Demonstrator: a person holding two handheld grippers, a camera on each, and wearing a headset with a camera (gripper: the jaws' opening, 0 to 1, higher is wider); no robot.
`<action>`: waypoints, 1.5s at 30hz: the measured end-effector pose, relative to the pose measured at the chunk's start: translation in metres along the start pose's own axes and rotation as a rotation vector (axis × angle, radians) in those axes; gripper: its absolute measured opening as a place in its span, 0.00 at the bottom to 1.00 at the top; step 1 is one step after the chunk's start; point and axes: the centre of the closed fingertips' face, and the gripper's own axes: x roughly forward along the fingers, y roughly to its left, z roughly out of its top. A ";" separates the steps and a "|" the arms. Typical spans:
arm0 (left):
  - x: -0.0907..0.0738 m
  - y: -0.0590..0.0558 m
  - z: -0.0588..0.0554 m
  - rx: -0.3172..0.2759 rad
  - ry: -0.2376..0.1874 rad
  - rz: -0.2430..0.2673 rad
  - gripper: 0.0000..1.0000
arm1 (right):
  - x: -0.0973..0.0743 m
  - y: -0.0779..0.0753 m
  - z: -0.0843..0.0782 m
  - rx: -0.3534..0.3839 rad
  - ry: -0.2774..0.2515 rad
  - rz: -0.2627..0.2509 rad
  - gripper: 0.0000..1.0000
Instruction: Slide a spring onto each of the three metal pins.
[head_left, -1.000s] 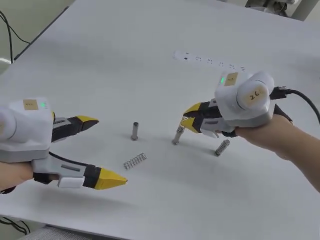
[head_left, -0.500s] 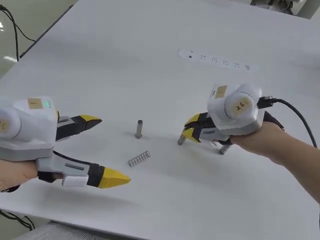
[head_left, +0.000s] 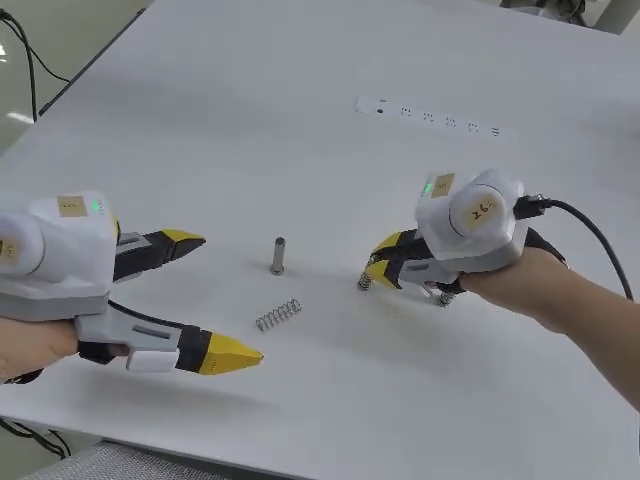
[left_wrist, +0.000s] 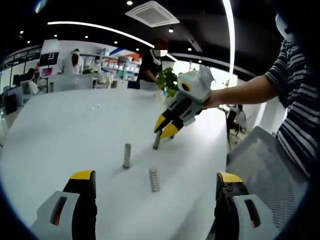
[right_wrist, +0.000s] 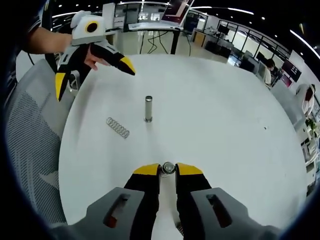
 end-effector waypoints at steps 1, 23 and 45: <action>0.000 0.000 0.000 0.001 -0.001 0.000 0.97 | 0.001 0.001 -0.003 -0.010 0.012 0.003 0.09; -0.001 -0.003 0.004 0.008 0.001 -0.005 0.97 | -0.015 -0.003 -0.002 0.109 -0.050 -0.035 0.16; 0.002 -0.003 0.009 0.021 0.009 -0.015 0.96 | -0.065 0.010 -0.002 0.210 -0.184 -0.068 0.15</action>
